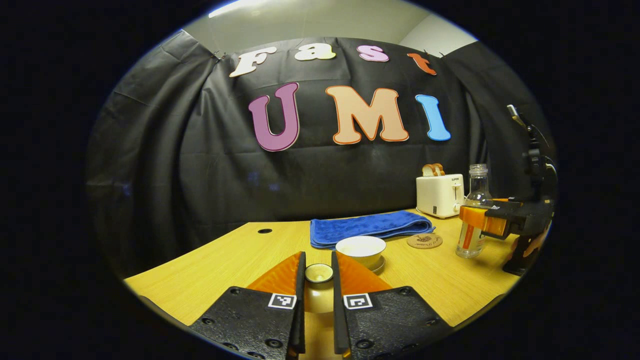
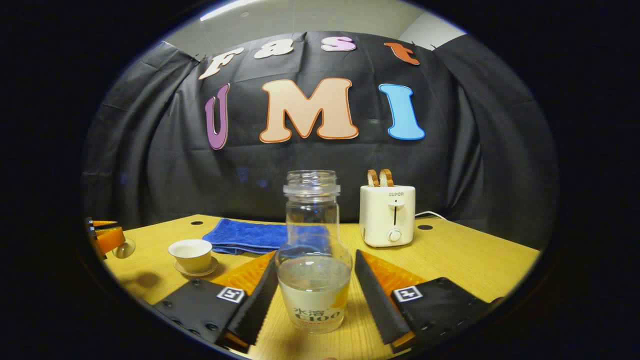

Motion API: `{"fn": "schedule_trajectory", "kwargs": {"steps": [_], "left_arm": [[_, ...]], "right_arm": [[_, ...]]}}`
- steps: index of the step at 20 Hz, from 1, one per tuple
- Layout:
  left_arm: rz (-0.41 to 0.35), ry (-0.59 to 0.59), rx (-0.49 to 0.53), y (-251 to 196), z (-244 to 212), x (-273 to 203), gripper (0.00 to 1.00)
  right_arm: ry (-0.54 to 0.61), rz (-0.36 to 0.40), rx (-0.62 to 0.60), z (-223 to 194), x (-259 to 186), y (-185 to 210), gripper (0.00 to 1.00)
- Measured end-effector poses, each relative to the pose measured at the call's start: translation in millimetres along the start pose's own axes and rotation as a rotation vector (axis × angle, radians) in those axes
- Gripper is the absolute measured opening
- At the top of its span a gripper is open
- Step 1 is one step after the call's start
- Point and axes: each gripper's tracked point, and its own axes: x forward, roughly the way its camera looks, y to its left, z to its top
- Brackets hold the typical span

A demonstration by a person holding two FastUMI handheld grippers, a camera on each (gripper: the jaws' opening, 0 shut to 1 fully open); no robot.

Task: Open the teacup lid with one hand, grasp the water bottle and pour water into the teacup with the other hand; after pouring, place the water bottle on the coaster and then close the teacup lid.

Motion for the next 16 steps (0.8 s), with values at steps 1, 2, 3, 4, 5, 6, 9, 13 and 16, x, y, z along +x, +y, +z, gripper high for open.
{"fn": "schedule_trajectory", "kwargs": {"steps": [1,2,3,4,5,6,9,13,16], "left_arm": [[0.000,-0.001,-0.005,2.0,-0.7,0.6,0.19],[0.000,0.000,-0.009,4.6,-1.2,0.7,0.19],[0.003,0.002,-0.012,7.4,-2.0,1.3,0.19],[0.003,0.002,-0.018,9.8,-1.8,1.4,0.19],[0.004,0.004,-0.027,11.4,-2.7,2.1,0.19],[-0.001,0.001,-0.041,11.6,-1.3,2.1,0.19],[-0.012,0.002,-0.040,8.3,-2.0,2.9,0.19],[-0.015,-0.003,-0.060,10.6,-1.8,2.1,0.19],[-0.012,-0.003,-0.074,11.7,-3.1,2.4,0.19]], "right_arm": [[-0.001,0.000,-0.002,0.1,3.9,2.0,0.82],[0.003,-0.001,-0.003,0.1,8.1,4.9,0.82],[0.013,-0.002,-0.008,-1.2,12.7,7.0,0.82],[0.024,-0.001,-0.015,-3.7,15.5,9.0,0.82],[0.015,-0.003,-0.028,-1.9,17.7,12.4,0.78],[0.016,-0.008,-0.056,-1.6,23.1,15.7,0.78],[0.000,-0.007,-0.186,1.8,31.9,32.9,0.79],[-0.045,0.030,-0.473,3.3,40.8,68.4,0.78],[-0.079,0.061,-0.656,-1.9,44.8,91.4,0.78]]}}
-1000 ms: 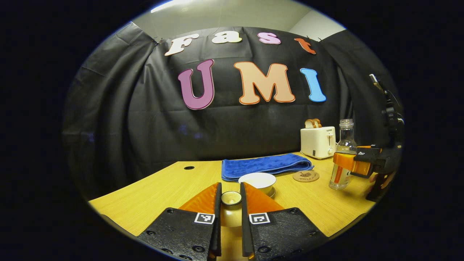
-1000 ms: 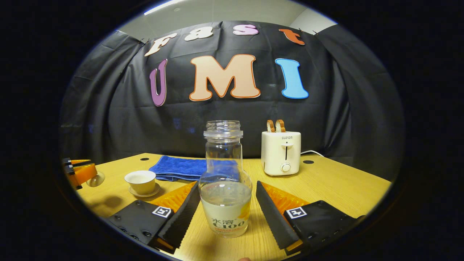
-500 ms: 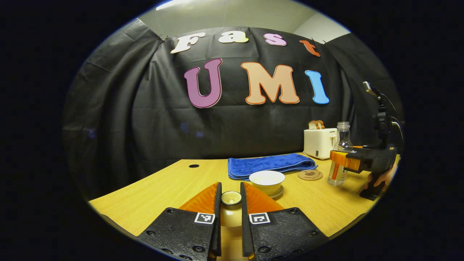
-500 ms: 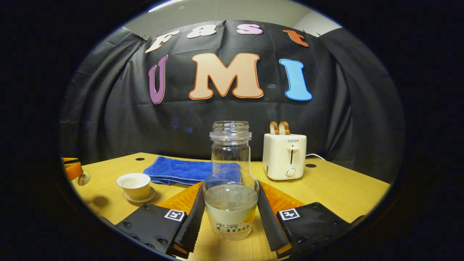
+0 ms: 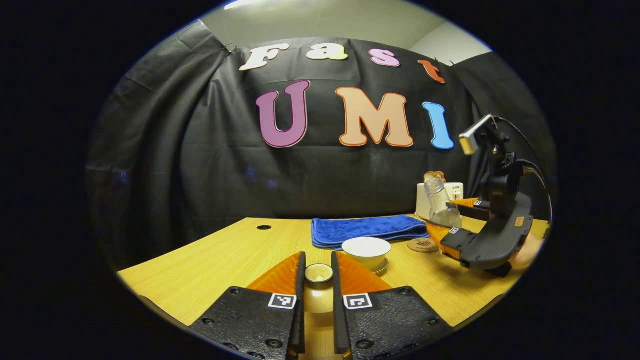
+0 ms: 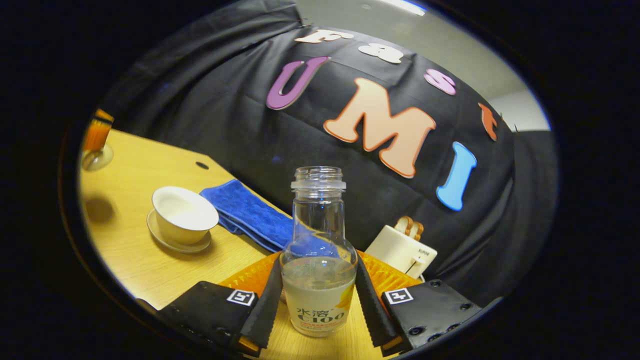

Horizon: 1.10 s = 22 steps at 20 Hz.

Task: Open the teacup lid with one hand, grasp the water bottle and pour water into the teacup with the other hand; after pouring, place the water bottle on the coaster and then close the teacup lid.

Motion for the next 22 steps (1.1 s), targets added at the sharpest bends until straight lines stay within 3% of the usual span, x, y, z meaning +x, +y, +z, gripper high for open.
{"fn": "schedule_trajectory", "kwargs": {"steps": [5,12,22], "left_arm": [[-0.002,0.000,0.000,0.1,0.2,-0.4,0.19],[0.010,-0.002,0.001,2.6,-0.7,-0.6,0.19],[0.029,-0.001,-0.002,11.4,-2.7,-3.0,0.19]], "right_arm": [[-0.031,0.066,-0.277,1.4,7.9,29.5,0.77],[0.029,0.130,-0.467,-7.3,15.8,40.4,0.77],[-0.065,0.129,-0.811,20.1,13.7,49.8,0.78]]}}
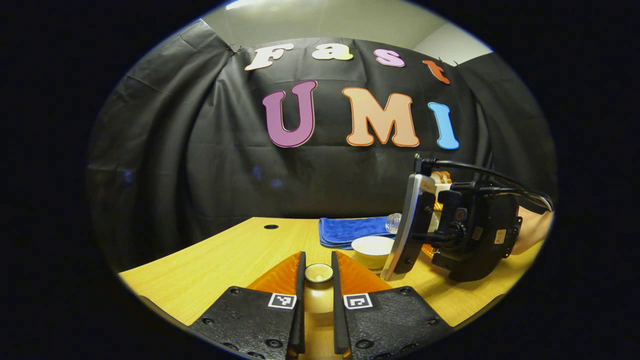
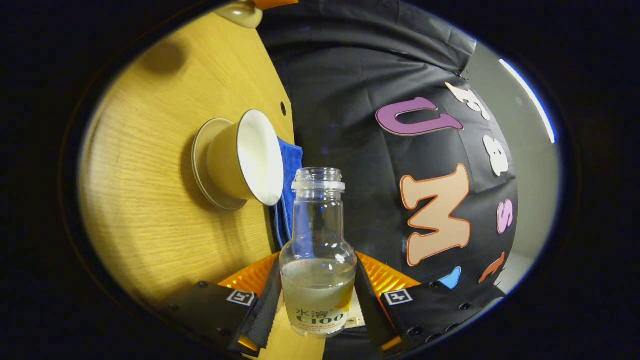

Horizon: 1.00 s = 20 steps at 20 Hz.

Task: Open the teacup lid with one hand, grasp the water bottle and pour water into the teacup with the other hand; after pouring, place the water bottle on the coaster and then close the teacup lid.

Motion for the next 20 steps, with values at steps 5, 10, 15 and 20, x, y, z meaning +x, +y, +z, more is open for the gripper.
{"fn": "schedule_trajectory", "kwargs": {"steps": [5,10,15,20], "left_arm": [[-0.001,-0.001,-0.001,0.8,0.0,-0.2,0.19],[-0.002,-0.001,0.000,1.4,0.1,-0.1,0.19],[-0.004,-0.001,0.000,1.1,0.1,0.6,0.19],[-0.004,-0.001,0.000,2.5,0.5,-0.1,0.20]], "right_arm": [[-0.007,0.002,-0.124,1.4,0.0,1.5,0.77],[-0.027,-0.013,-0.237,6.4,-2.6,-0.2,0.77],[-0.047,-0.016,-0.330,12.7,-3.5,1.0,0.77],[-0.059,-0.023,-0.401,16.5,-3.9,-2.6,0.77]]}}
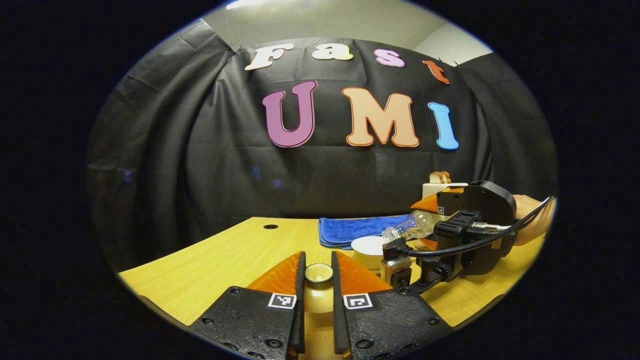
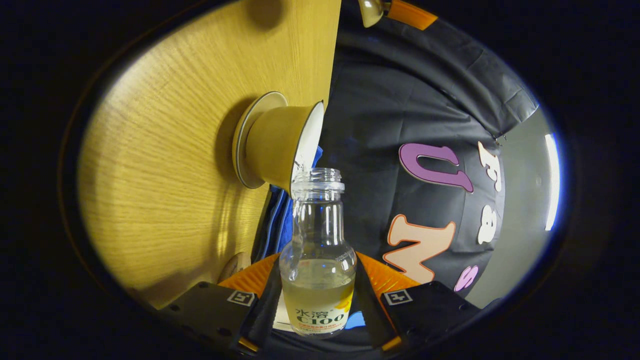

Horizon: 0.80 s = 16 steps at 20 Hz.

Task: Open the teacup lid with one hand, grasp the water bottle and pour water into the teacup with the other hand; after pouring, place the water bottle on the coaster and then close the teacup lid.

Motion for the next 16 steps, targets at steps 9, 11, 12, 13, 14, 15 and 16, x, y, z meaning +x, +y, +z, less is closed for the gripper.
{"fn": "schedule_trajectory", "kwargs": {"steps": [9,11,12,13,14,15,16], "left_arm": [[0.000,0.001,0.000,-0.4,-0.9,0.1,0.19],[0.000,0.000,0.000,0.0,-0.6,-0.3,0.20],[0.000,0.000,0.000,-0.5,-0.8,0.2,0.20],[0.000,0.000,0.000,-0.5,-0.4,0.1,0.19],[0.000,0.001,0.000,-0.1,-0.4,0.4,0.19],[0.001,0.000,0.000,0.2,-0.4,0.1,0.19],[0.002,0.001,-0.001,0.7,-0.4,-0.6,0.20]], "right_arm": [[-0.030,-0.009,-0.124,7.5,4.6,-7.5,0.77],[-0.030,-0.006,-0.140,7.9,4.2,-8.8,0.77],[-0.032,-0.008,-0.153,8.5,5.9,-11.5,0.77],[-0.033,-0.008,-0.164,9.1,7.2,-13.9,0.77],[-0.036,-0.010,-0.181,9.2,7.7,-15.0,0.78],[-0.041,-0.011,-0.198,11.0,7.2,-17.1,0.77],[-0.044,-0.008,-0.210,10.6,8.5,-16.7,0.78]]}}
